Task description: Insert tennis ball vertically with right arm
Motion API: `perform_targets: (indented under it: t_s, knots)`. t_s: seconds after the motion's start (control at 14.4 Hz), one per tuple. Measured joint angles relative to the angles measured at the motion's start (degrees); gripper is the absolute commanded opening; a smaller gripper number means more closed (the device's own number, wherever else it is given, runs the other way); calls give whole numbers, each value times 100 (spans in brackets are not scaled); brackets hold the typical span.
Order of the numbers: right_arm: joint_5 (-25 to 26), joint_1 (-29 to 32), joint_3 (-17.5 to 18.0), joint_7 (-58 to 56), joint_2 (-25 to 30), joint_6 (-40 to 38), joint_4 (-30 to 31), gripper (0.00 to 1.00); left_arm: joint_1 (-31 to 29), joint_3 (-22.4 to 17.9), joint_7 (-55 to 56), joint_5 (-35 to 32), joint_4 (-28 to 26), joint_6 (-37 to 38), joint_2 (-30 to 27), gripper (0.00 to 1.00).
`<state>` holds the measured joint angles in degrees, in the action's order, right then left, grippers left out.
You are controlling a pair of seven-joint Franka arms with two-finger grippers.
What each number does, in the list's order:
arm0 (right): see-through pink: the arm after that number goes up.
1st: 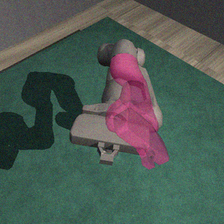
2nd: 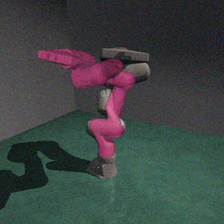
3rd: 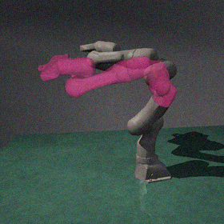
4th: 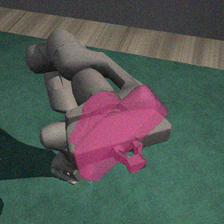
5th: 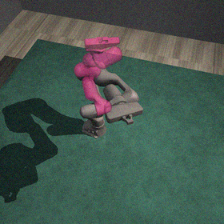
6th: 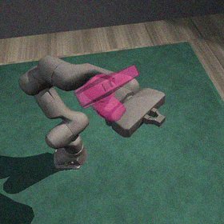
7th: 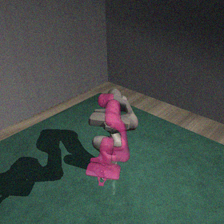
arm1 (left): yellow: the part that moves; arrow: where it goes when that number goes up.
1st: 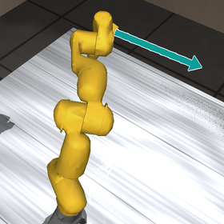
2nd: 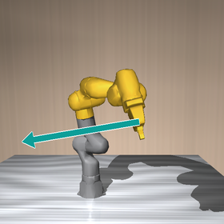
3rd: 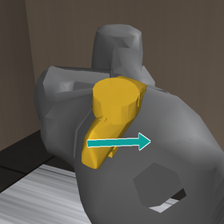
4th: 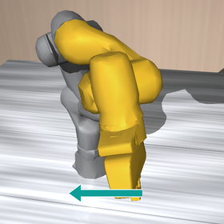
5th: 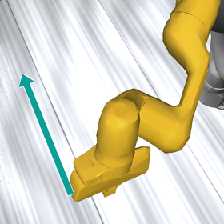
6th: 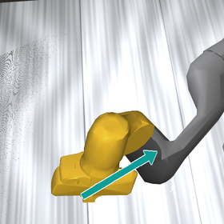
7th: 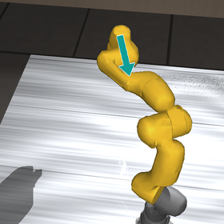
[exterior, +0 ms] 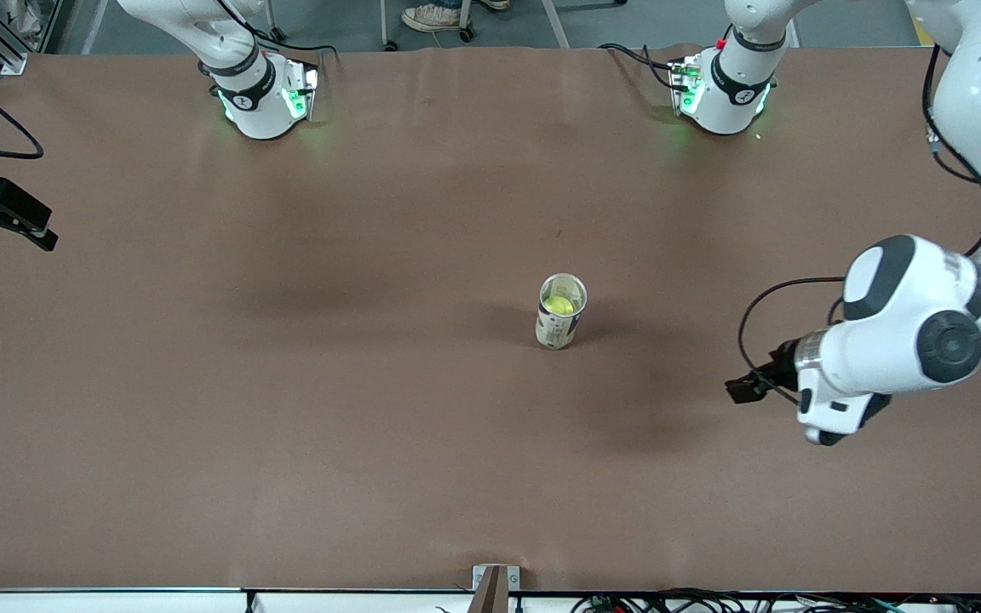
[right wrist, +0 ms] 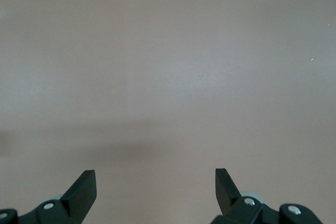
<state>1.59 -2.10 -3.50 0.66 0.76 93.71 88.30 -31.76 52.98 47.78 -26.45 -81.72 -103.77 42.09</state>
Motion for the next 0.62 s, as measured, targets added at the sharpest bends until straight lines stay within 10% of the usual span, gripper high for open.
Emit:
perform_targets:
  t_s: [0.35, 0.62]
  knots:
    - [0, -34, 2, 0, -1, 0, 1, 100, -174, -519, -1745, 566, 105, 279, -745, 100]
    - [0, -56, 2, 0, -1, 0, 2, 100, 948, -2397, -3286, 1694, 376, 735, -1600, 100]
